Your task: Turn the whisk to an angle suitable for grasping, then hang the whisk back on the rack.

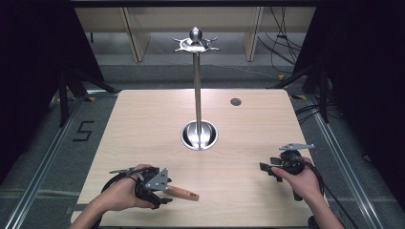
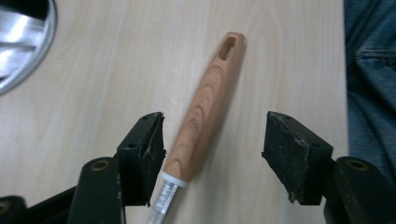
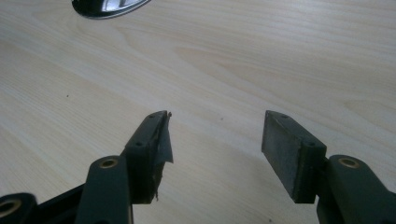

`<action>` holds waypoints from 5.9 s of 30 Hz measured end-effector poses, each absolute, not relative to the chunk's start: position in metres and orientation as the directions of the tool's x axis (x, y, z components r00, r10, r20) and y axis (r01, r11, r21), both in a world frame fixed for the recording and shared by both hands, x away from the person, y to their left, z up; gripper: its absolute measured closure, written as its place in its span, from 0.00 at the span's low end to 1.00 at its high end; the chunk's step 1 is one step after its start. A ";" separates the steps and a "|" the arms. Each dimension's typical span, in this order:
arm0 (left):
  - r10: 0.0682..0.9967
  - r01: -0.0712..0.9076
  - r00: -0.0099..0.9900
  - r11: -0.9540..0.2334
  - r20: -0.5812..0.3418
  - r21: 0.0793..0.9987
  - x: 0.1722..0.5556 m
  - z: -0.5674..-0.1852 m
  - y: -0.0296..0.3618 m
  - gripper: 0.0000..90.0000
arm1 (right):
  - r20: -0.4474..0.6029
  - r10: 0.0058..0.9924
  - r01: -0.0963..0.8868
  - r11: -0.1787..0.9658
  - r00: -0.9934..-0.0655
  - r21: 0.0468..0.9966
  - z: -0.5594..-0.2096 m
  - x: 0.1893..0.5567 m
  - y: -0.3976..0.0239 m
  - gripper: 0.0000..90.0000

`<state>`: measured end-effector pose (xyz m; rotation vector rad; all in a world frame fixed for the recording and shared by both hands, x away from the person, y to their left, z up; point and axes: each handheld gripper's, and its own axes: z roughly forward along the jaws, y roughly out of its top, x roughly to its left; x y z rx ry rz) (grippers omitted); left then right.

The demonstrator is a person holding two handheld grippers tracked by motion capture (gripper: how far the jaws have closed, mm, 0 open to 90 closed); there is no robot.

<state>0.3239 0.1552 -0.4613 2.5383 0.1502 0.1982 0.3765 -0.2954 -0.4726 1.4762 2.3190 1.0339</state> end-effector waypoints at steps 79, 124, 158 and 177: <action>0.226 0.175 0.969 -0.909 0.096 0.378 0.403 -0.454 0.133 0.45 | 0.236 0.834 0.690 0.217 -0.499 0.690 -0.476 0.381 -0.295 0.47; 0.134 0.113 0.989 -0.961 0.068 0.254 0.440 -0.453 0.130 0.76 | 0.241 0.858 0.752 0.223 -0.453 0.620 -0.471 0.375 -0.289 0.47; 0.449 0.272 0.891 -0.639 0.062 0.719 0.423 -0.398 0.211 0.77 | 0.212 0.866 0.745 0.237 -0.453 0.624 -0.472 0.377 -0.289 0.47; 0.520 0.262 0.854 -0.450 0.011 0.854 0.423 -0.384 0.217 0.77 | 0.226 0.858 0.745 0.236 -0.461 0.624 -0.472 0.377 -0.290 0.47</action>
